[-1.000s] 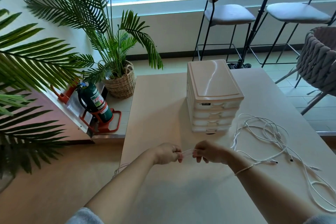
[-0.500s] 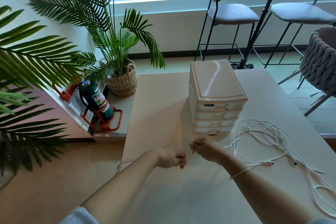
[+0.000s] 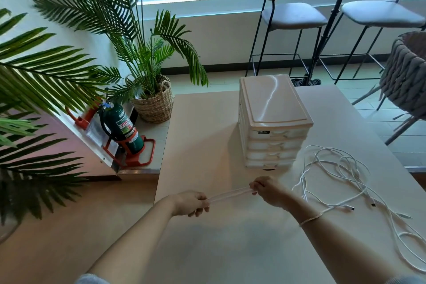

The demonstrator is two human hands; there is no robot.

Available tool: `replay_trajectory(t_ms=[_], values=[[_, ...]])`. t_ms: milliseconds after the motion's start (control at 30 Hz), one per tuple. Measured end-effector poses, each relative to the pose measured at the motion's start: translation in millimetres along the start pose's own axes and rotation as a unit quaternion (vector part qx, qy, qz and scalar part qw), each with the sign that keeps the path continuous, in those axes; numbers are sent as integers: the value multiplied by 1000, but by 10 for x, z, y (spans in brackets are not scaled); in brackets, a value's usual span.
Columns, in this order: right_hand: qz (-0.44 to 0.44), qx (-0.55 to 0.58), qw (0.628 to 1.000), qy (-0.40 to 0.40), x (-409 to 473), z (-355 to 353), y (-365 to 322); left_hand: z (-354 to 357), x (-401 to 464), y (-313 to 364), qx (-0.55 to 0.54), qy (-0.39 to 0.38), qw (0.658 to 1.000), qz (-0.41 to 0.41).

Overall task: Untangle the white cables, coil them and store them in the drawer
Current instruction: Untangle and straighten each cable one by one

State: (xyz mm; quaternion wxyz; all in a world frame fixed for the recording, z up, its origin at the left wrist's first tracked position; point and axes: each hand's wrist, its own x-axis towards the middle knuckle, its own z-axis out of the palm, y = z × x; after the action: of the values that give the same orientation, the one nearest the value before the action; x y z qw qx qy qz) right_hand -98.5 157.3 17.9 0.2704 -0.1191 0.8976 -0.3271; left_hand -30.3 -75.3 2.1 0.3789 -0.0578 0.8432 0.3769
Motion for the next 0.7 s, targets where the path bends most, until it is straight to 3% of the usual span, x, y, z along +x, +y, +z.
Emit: replay_trajectory(t_ms=[233, 600, 700], values=[[47, 52, 997, 13, -35, -77, 74, -222, -316, -670, 132, 34, 983, -119], [54, -3, 999, -7, -60, -54, 83, -382, -522, -1144, 169, 70, 963, -199], [49, -19, 999, -8, -56, -28, 83, -360, -480, -1130, 241, 83, 932, -257]])
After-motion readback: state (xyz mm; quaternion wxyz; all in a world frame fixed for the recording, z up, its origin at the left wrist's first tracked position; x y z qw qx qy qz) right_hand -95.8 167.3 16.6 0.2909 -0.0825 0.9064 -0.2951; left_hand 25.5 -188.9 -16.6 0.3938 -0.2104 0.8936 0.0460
